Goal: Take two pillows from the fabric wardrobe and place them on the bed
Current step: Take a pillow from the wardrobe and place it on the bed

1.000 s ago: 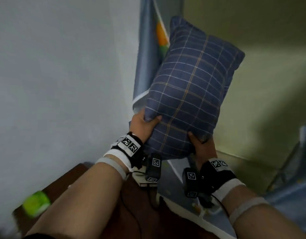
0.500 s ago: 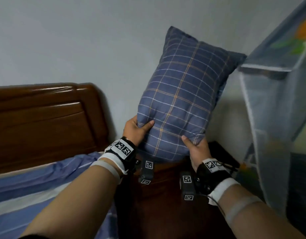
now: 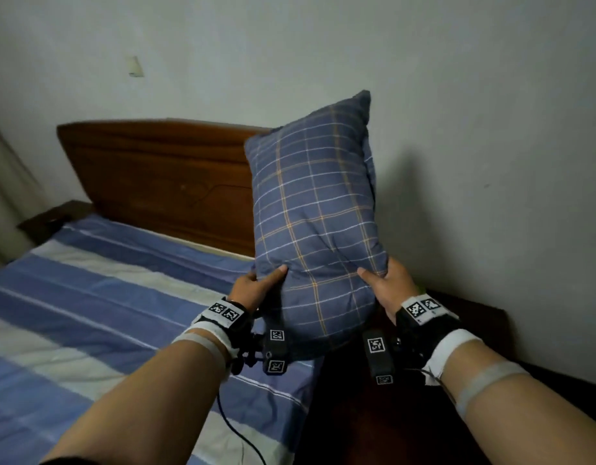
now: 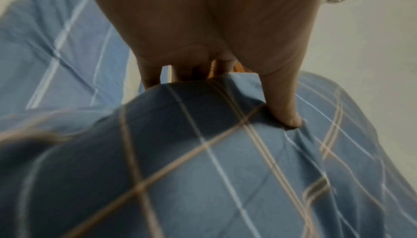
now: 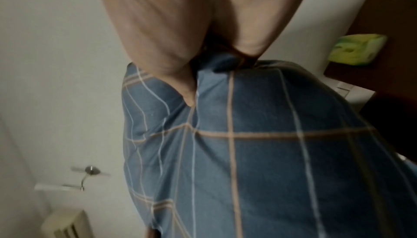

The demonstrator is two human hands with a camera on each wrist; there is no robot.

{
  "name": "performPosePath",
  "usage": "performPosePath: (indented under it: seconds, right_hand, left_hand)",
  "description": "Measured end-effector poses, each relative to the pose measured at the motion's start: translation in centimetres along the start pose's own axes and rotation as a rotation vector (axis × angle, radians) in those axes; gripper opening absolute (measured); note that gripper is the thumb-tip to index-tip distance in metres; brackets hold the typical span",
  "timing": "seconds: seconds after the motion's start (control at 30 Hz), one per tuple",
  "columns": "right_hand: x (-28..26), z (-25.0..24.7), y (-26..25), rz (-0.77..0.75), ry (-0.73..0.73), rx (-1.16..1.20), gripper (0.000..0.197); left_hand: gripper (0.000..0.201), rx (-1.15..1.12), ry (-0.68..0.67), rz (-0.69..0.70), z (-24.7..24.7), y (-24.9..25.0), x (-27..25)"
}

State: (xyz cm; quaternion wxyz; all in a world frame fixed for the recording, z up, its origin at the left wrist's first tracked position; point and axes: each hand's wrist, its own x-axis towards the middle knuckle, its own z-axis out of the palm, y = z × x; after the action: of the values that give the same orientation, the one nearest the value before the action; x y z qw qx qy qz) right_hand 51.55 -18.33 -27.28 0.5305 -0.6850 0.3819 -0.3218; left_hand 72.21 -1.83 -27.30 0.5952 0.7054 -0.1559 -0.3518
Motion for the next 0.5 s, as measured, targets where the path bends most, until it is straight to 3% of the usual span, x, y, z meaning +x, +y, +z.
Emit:
performPosePath:
  seconds: [0.1, 0.3, 0.5]
  right_hand:
    - [4.2, 0.3, 0.3, -0.037, -0.203, -0.148, 0.036]
    - [10.7, 3.9, 1.1, -0.108, -0.436, -0.363, 0.043]
    - [15.6, 10.4, 2.6, -0.123, -0.545, -0.490, 0.051]
  left_hand:
    - [0.067, -0.021, 0.109, -0.039, 0.9, -2.2, 2.0]
    - [0.049, -0.139, 0.258, -0.103, 1.9, -5.1, 2.8]
    - [0.043, -0.115, 0.375, -0.198, -0.6, -8.0, 6.6]
